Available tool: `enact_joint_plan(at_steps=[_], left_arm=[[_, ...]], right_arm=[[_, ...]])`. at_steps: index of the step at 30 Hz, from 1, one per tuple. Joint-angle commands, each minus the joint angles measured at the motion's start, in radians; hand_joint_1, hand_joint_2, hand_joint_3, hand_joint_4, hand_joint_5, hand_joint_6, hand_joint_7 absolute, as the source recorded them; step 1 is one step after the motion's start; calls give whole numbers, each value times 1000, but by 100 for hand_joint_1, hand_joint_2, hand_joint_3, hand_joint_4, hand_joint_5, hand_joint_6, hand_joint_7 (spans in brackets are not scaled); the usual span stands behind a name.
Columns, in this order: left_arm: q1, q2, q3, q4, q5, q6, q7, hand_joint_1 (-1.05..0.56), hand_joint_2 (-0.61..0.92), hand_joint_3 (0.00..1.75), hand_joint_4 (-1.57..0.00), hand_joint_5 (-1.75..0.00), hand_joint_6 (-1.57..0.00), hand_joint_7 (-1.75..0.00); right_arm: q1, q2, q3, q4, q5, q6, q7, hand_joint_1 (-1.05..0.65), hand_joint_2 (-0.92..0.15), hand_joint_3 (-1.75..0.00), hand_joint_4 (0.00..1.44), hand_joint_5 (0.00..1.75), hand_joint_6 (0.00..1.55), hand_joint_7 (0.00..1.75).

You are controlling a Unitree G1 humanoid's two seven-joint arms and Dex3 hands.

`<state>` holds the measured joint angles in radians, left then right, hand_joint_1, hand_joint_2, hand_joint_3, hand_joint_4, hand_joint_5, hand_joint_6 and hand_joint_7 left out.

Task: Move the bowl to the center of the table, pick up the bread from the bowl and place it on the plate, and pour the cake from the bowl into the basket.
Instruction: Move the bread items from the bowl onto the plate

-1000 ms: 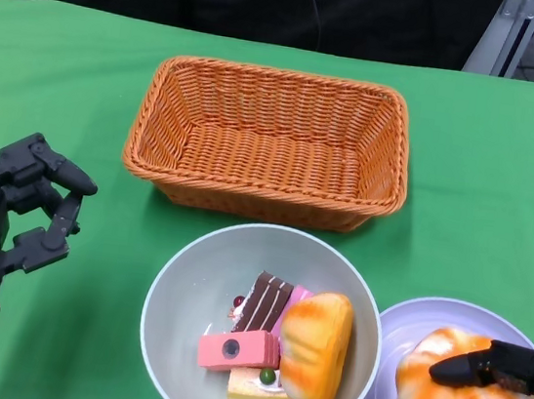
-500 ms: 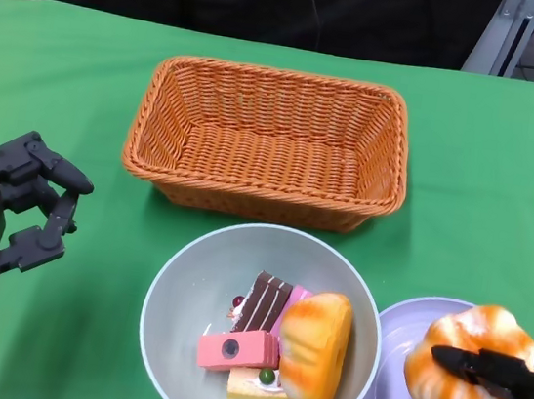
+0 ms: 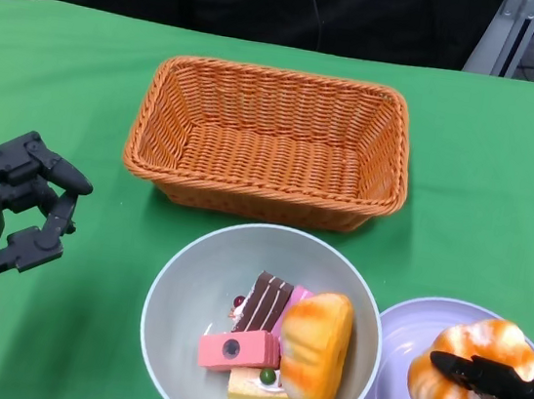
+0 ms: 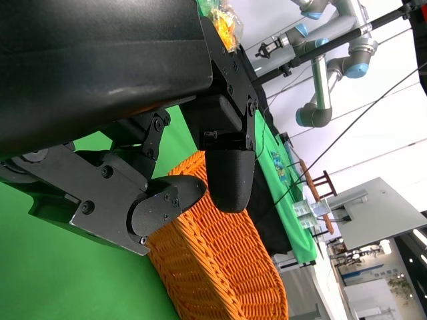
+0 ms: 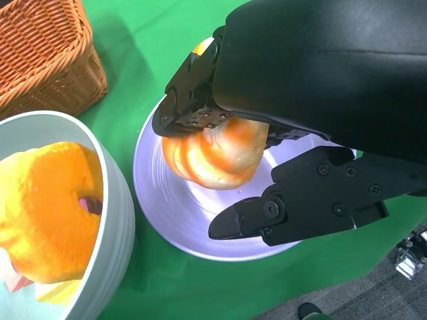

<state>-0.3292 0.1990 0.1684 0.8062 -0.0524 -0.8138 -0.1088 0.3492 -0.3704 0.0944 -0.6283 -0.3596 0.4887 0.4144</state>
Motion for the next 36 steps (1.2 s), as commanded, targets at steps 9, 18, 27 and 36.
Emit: enact_joint_plan(at_steps=[9,18,27,36], left_arm=[[-8,24,14,3,-12,6,-6,-9,67,86,-73,-171,-71,-135],[-6,27,13,-2,-15,8,-19,-9,68,86,-73,-170,-70,-135],[-4,24,12,-7,-10,6,-11,-10,66,88,-73,-171,-70,-136],[-2,24,10,-11,4,0,1,-10,64,91,-74,-173,-71,-137]], right_arm=[[6,-23,3,-31,-9,-18,-13,-23,-92,-10,73,19,18,0],[7,-10,1,-20,22,-25,-33,-20,-92,-13,113,14,17,0],[2,8,-9,-17,50,-28,-42,-18,-92,-13,132,35,19,1],[4,5,-15,-4,74,-57,-49,-18,-92,-12,118,72,21,0]])
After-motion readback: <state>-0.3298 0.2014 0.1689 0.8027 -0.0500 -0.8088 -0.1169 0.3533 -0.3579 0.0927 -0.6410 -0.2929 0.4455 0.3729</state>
